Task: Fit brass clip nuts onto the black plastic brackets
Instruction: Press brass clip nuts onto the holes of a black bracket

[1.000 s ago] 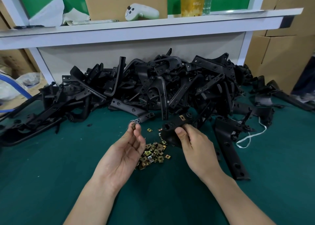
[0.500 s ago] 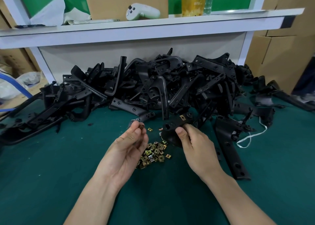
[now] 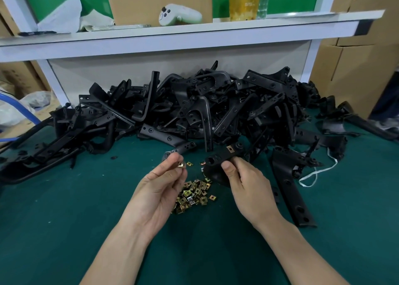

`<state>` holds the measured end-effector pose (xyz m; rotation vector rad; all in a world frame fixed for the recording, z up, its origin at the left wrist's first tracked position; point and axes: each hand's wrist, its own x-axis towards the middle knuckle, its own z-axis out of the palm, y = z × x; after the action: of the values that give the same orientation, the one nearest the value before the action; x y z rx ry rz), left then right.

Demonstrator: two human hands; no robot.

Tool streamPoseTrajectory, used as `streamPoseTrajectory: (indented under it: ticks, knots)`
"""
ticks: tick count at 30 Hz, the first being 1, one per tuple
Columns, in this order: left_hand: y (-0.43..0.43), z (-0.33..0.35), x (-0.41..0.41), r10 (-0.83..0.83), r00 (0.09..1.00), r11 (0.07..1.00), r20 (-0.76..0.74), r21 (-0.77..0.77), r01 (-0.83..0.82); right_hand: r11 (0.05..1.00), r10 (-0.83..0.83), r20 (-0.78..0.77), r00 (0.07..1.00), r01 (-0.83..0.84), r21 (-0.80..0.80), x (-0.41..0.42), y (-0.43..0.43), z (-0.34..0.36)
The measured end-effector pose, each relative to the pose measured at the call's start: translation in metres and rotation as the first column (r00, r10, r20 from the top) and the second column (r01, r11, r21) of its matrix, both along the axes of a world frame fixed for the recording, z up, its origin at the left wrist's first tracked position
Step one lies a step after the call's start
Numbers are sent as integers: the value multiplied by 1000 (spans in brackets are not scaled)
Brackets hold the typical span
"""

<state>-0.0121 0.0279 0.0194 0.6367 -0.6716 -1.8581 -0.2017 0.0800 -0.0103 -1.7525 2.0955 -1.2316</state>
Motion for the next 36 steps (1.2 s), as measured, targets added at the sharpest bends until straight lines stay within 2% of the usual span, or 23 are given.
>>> streamPoseTrajectory:
  ticks: [7,10,17,20,23,25,36]
  knots:
    - [-1,-3,2,-31,999,999,-13,-17,31,998,69,-40,997,-69,11,3,2,2]
    - [-1,-6,1,-15,997,998,74,-62,20,991,131,-95,987,-128,39,5,3,4]
    - [2,-9,-3,61,958,979,282,-205,-2,987,160,-149,976,-154,50,6,3,3]
    - [6,-9,-4,109,902,962,417,-274,10,982,189,-159,969,-182,59,7,3,3]
    - [8,-11,-4,169,797,938,579,-344,51,972,229,-178,957,-215,92,7,3,4]
    - [9,-11,-4,195,753,928,629,-367,65,970,237,-195,952,-223,94,7,3,4]
    - [10,-10,-6,294,730,901,617,-434,4,971,237,-214,948,-225,76,8,2,5]
